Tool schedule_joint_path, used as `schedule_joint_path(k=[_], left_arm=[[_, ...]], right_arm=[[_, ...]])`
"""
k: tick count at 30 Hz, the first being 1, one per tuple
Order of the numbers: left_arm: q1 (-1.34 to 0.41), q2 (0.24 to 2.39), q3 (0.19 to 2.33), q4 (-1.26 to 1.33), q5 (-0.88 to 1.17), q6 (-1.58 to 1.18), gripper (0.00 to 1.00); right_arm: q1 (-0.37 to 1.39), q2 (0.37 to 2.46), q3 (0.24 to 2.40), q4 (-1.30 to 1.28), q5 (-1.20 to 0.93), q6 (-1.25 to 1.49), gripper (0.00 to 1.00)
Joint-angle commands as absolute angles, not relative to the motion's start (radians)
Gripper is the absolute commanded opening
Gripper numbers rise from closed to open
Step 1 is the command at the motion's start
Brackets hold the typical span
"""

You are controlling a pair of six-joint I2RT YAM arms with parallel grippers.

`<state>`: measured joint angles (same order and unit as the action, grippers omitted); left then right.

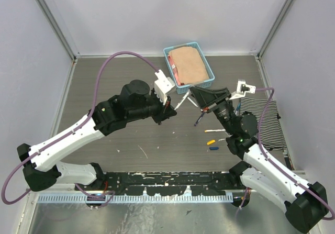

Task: Insert the pens into the pen caps
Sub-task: Insert the pen cap onto the pen, then remove the pen cap from the pen.

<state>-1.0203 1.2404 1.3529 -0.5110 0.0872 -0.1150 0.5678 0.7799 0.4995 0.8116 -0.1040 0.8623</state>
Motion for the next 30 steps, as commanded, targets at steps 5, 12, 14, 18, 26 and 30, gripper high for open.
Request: schedule_joint_path(k=[5,12,14,18,26,30], left_arm=[[-1.025,1.223,1.351,-0.462,0.083,-0.099,0.00],[-1.025,1.226,1.352,-0.466,0.083,-0.094,0.00],[-1.026,1.227,1.355,-0.469,0.083,-0.091,0.00],[-1.026,1.236,1.362,-0.480,0.081,-0.084,0.00],[-1.025,1.255,1.374,-0.495,0.092,-0.080,0.00],[-1.026,1.258,1.378,-0.500,0.094,-0.077,0.00]], right_arm=[[0.577,0.712,0.521,0.684,-0.061,0.787,0.54],[0.577,0.615,0.608,0.426,0.016,0.715,0.75],[0.577,0.599,0.650,0.343,0.036,0.693,0.76],[0.577,0.608,0.771,0.136,0.080,0.674,0.76],[0.577,0.691,0.967,-0.111,0.139,0.676,0.76],[0.577,0.716,1.007,-0.148,0.122,0.647,0.76]])
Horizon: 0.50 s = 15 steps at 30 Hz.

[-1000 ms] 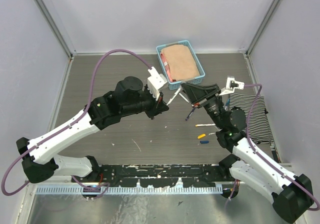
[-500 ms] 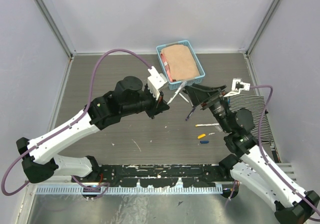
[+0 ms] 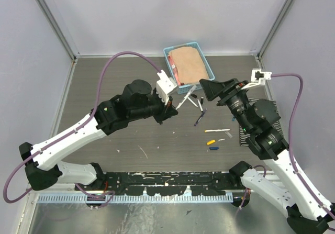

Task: Insert the pens into the pen caps
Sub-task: Remove the pen cap from the pen.

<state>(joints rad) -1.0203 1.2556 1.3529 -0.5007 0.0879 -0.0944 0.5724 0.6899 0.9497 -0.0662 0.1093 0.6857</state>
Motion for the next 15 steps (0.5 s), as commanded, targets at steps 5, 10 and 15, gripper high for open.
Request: schedule_joint_path(k=[5,10,15], left_arm=[[-1.027,1.261,1.381,-0.503,0.098,-0.077,0.00],[-1.027,1.262,1.382,-0.504,0.104,-0.077,0.00],[-1.027,1.262,1.382,-0.505,0.106,-0.076,0.00]], right_arm=[[0.577,0.723,1.035,-0.172,0.070,0.657,0.73],[0.577,0.742,1.010,-0.142,0.015,0.696,0.62],[0.577,0.755,0.984,-0.086,-0.027,0.713,0.55]])
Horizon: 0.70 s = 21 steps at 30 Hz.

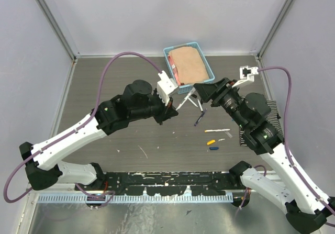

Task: Insert the pens into the pen caps
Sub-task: Remove the pen cap from the pen.

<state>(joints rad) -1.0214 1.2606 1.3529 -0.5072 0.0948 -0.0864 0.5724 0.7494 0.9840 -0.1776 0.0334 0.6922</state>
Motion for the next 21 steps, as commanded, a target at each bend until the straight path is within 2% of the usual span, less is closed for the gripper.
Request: schedule_joint_path(k=[1,8,15,18,21], left_arm=[[-1.027,1.262,1.383,-0.506,0.107,-0.077,0.00],[-1.026,1.262,1.383,-0.508,0.106,-0.077,0.00],[-1.026,1.262,1.383,-0.509,0.105,-0.077,0.00],[-1.027,1.262,1.385,-0.511,0.106,-0.075,0.00],[-1.026,1.262,1.384,-0.511,0.106,-0.075,0.00]], right_arm=[[0.577,0.761,0.983,-0.080,-0.036,0.717,0.54],[0.577,0.804,0.970,-0.034,-0.105,0.740,0.44],[0.577,0.777,0.963,-0.045,-0.048,0.735,0.07],[0.577,0.721,0.967,-0.068,0.077,0.715,0.01],[0.577,0.694,1.013,-0.139,0.190,0.671,0.00]])
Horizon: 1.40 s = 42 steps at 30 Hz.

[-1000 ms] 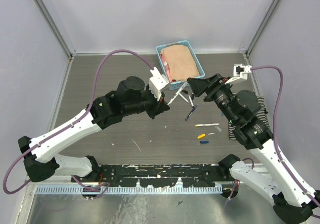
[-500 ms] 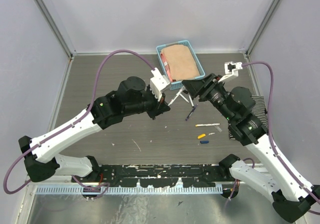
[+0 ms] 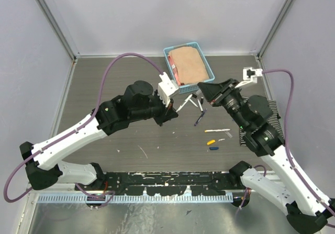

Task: Insert the pens into the pen caps
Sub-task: Remove the pen cap from the pen, then place the pen cap at the center of the board.

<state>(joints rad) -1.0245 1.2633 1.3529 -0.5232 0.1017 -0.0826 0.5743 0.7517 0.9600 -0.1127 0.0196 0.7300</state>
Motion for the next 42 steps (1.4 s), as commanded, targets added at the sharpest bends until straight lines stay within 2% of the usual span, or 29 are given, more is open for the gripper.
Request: schedule_joint_path(k=[1,8,18,25,35,42], left_arm=[[-1.027,1.262,1.385,-0.511,0.106,-0.075,0.00],[-1.026,1.262,1.388,-0.517,0.056,-0.080,0.00],[-1.027,1.262,1.391,-0.526,0.013,-0.070,0.00],[-1.027,1.262,1.395,-0.532,0.007,-0.069,0.00],[-1.028,1.262,1.396,-0.535,0.003,-0.067,0.00],[-1.027,1.259,1.397,-0.537,0.000,-0.063,0.00]], right_arm=[[0.577,0.695,1.035,-0.172,0.223,0.651,0.00],[0.577,0.749,1.116,-0.526,0.396,0.581,0.00],[0.576,0.788,0.921,-0.818,0.490,0.627,0.00],[0.550,0.976,0.793,-0.809,0.510,0.641,0.00],[0.450,1.234,0.730,-0.715,0.530,0.673,0.00],[0.421,1.326,0.740,-0.687,0.517,0.657,0.00]])
